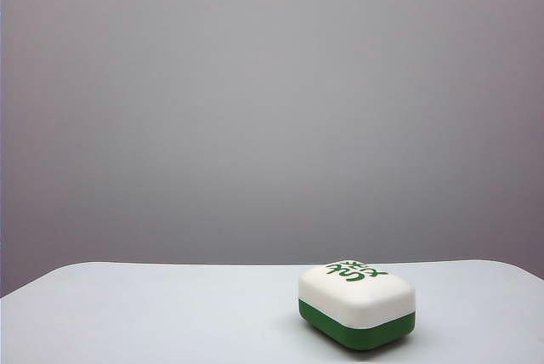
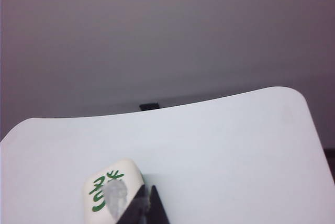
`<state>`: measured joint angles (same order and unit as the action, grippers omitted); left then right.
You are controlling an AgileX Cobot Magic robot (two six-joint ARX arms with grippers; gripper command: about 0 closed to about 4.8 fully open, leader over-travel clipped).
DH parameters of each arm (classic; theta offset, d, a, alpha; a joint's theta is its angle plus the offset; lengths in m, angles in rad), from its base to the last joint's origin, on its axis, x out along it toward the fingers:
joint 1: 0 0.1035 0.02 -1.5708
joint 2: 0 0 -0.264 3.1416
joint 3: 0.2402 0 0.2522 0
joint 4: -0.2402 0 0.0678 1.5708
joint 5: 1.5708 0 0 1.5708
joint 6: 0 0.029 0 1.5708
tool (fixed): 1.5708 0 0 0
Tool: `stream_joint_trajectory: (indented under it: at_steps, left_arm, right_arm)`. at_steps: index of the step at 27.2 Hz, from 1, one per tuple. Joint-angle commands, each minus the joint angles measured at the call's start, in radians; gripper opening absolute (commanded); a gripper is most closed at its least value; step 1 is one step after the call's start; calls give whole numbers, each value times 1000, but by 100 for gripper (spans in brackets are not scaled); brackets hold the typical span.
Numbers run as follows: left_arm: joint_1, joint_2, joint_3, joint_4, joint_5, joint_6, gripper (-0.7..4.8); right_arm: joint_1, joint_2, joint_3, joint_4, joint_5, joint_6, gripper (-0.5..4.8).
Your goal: Pick up the foam mahjong on the table and turn it over.
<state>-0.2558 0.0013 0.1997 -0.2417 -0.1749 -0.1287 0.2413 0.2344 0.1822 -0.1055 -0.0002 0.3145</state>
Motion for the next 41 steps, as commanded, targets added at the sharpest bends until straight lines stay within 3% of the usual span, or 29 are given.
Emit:
stream_joint_trajectory:
  at_steps: [1,9,14,21,41]
  left_arm:
    - [1,0,-25,48,22,-2,-5]
    - [1,0,-86,64,22,28,-6]
    - [2,0,-120,53,21,68,-5]
    - [2,0,-146,-62,2,69,-5]
    - [2,-1,-155,-49,-5,69,-5]
  right_arm:
    - [0,-75,-45,21,9,4,-6]
    - [-3,-235,-174,38,10,-11,-6]
    - [-4,-233,-181,21,63,-142,-6]
    - [-4,-233,-181,-63,140,-145,-6]
    - [-2,-233,-180,-66,137,-144,-5]
